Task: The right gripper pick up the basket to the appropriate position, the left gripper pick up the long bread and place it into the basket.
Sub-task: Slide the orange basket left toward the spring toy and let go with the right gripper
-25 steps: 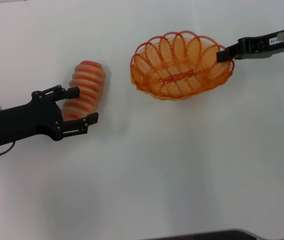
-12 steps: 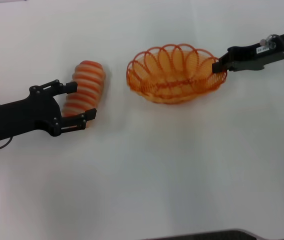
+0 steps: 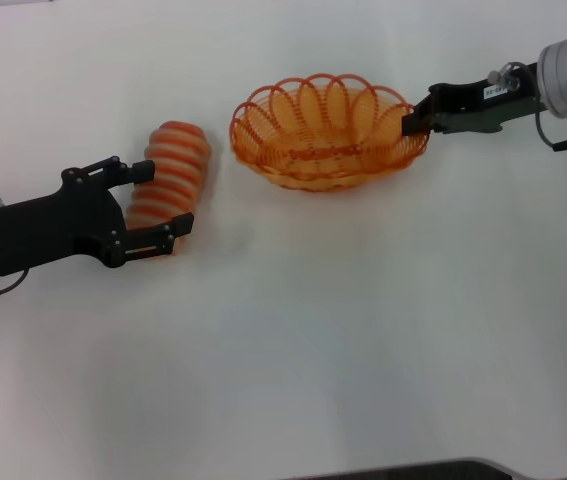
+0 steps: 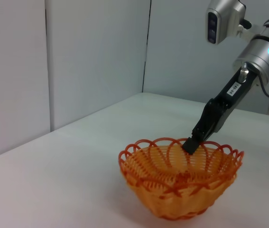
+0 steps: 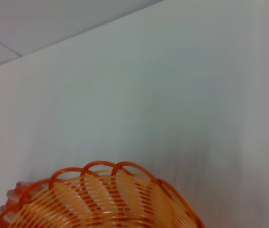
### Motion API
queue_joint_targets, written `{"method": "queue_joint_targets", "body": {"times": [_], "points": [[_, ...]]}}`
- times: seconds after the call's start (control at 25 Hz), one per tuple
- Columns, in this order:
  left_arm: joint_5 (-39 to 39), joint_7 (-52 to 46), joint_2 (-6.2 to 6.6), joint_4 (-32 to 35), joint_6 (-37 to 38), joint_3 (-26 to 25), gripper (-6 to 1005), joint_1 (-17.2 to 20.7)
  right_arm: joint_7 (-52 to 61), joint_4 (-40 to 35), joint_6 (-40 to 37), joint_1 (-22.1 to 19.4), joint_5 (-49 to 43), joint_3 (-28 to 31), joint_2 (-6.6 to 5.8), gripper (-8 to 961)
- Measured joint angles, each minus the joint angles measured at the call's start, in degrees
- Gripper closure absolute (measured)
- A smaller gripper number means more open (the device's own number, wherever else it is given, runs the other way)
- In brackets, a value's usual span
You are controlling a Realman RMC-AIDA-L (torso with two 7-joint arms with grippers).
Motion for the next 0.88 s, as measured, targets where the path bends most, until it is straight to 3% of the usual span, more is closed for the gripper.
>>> {"method": "queue_joint_targets", "body": {"times": [0.48, 0.88], "points": [[0.0, 0.54, 0.0, 0.15, -0.27, -0.16, 157, 0.27, 0.07, 2.23, 2.98, -0.35, 0.0, -0.55, 1.31, 865], [0.0, 0.6, 0.0, -0.03, -0.32, 0.01, 156, 0.36, -0.19, 3.56, 4.21, -0.48, 0.38, -0.65, 1.52, 865]]}}
